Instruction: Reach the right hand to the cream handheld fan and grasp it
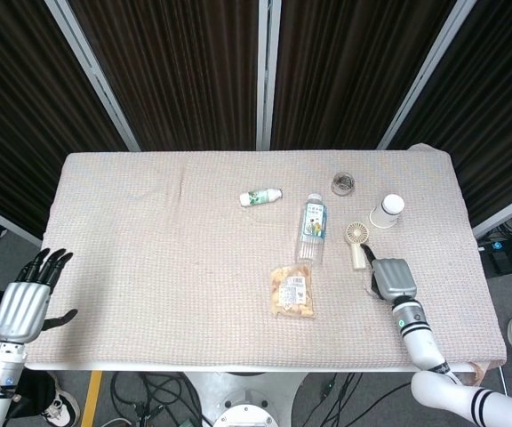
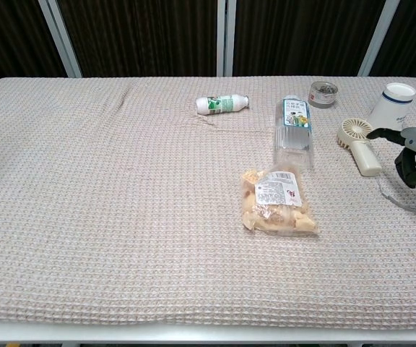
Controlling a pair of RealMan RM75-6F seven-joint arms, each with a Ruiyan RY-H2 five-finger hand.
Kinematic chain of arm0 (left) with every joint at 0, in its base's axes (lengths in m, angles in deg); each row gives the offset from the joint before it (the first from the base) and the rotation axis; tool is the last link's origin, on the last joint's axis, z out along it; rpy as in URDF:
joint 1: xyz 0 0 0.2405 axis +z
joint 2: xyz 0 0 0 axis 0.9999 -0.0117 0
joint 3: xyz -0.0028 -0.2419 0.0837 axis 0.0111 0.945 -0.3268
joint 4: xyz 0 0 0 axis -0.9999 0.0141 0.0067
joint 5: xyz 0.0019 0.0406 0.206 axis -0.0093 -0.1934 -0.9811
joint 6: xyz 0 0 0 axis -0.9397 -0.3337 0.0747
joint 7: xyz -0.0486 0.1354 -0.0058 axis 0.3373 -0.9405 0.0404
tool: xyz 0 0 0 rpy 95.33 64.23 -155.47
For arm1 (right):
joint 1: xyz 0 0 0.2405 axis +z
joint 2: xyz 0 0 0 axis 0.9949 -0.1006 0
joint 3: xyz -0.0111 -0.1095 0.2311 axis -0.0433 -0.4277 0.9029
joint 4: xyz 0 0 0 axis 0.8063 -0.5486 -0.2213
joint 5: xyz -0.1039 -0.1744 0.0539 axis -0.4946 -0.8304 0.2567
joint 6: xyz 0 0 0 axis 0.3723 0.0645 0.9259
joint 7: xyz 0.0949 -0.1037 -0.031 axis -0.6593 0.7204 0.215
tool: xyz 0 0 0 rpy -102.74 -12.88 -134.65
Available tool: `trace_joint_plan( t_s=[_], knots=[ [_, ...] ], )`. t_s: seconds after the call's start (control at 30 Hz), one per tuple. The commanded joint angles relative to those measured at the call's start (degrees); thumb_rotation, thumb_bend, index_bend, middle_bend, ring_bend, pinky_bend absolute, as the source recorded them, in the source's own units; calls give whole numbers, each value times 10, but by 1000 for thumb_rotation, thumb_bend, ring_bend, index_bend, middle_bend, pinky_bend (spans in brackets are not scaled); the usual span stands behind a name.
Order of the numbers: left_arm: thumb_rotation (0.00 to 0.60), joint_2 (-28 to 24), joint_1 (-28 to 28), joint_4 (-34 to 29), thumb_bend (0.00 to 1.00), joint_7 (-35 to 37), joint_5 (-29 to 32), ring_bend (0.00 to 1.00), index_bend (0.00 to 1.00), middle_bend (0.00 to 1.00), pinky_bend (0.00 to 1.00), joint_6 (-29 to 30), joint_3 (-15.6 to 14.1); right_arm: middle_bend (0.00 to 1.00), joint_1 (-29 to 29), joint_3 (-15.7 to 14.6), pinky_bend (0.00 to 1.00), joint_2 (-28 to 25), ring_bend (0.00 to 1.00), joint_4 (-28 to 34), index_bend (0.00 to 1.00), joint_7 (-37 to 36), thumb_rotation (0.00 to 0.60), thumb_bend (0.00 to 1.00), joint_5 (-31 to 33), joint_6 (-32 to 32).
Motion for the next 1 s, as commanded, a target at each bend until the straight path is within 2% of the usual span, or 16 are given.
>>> trace_joint_plan(
  t_s=[0.03, 0.5, 1.0],
  knots=[
    [600, 0, -1, 0, 0, 0, 2, 31, 94, 77, 193, -4, -1, 954, 7, -4, 860, 6, 901, -3, 0, 5, 600, 1000, 10, 4],
    [600, 3, 0, 8, 0, 7, 2, 31, 94, 77, 193, -3, -3, 954, 22, -17, 860, 9, 901, 2, 0, 14, 600, 1000, 35, -21],
    [600, 3, -2, 7, 0, 8, 4, 31, 94, 77, 193, -7, -3, 954, 36, -28, 860, 8, 901, -1, 0, 14, 600, 1000, 60, -16]
  ],
)
